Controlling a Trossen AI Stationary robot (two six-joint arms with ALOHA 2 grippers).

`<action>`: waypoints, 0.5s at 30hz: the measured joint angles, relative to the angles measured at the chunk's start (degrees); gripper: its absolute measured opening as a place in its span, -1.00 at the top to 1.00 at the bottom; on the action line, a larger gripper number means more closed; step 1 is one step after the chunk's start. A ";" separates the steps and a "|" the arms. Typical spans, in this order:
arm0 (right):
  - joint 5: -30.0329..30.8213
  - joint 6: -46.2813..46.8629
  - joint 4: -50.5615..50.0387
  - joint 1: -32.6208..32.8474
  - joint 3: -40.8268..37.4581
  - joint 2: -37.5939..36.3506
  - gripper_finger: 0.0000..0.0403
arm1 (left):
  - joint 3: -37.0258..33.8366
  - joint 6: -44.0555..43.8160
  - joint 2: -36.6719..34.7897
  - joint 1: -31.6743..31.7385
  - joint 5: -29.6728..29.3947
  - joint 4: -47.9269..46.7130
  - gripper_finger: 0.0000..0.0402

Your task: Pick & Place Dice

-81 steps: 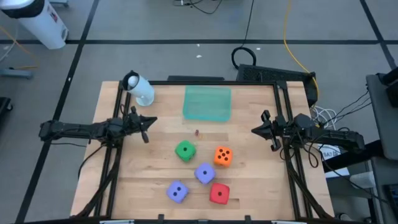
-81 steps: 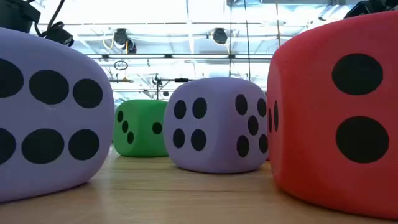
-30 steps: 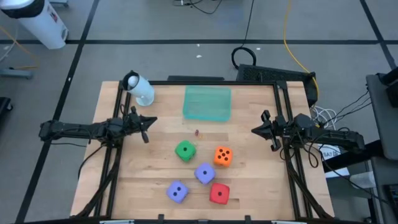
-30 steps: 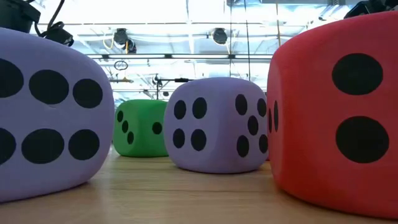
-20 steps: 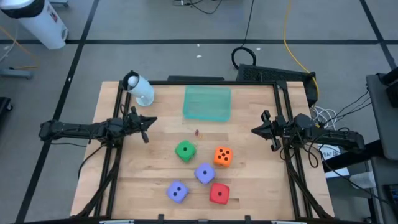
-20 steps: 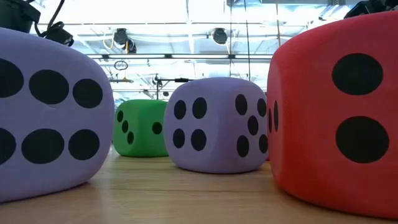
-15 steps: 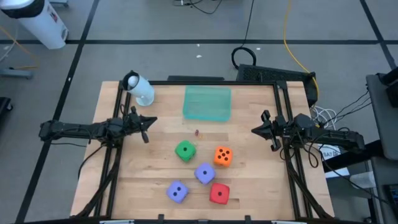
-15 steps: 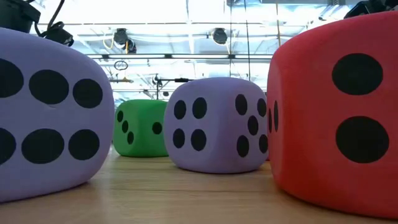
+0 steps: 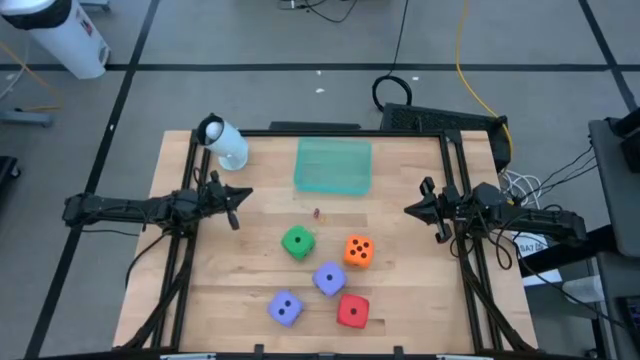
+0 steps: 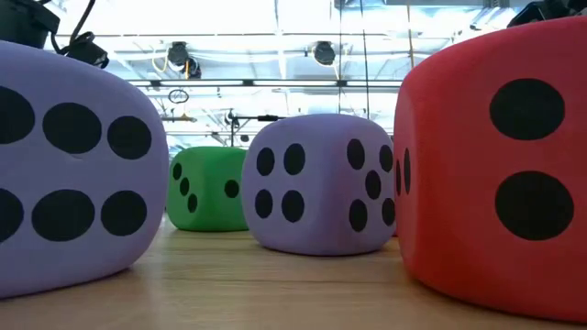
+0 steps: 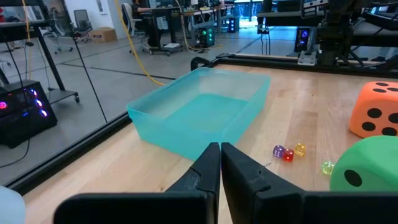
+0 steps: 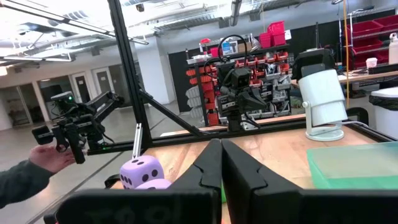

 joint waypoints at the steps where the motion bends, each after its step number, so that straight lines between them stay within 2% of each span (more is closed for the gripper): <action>1: 0.00 0.00 0.00 0.00 0.02 0.00 1.00 | 0.00 -0.01 0.00 -0.01 -0.01 0.00 0.87; 10: 0.17 0.00 0.48 0.00 0.01 0.00 1.00 | -0.30 -0.01 0.01 -0.02 0.00 2.31 0.87; 15: 0.22 -0.02 0.48 0.00 0.02 0.00 1.00 | -0.31 0.01 0.01 -0.02 -0.02 9.98 0.87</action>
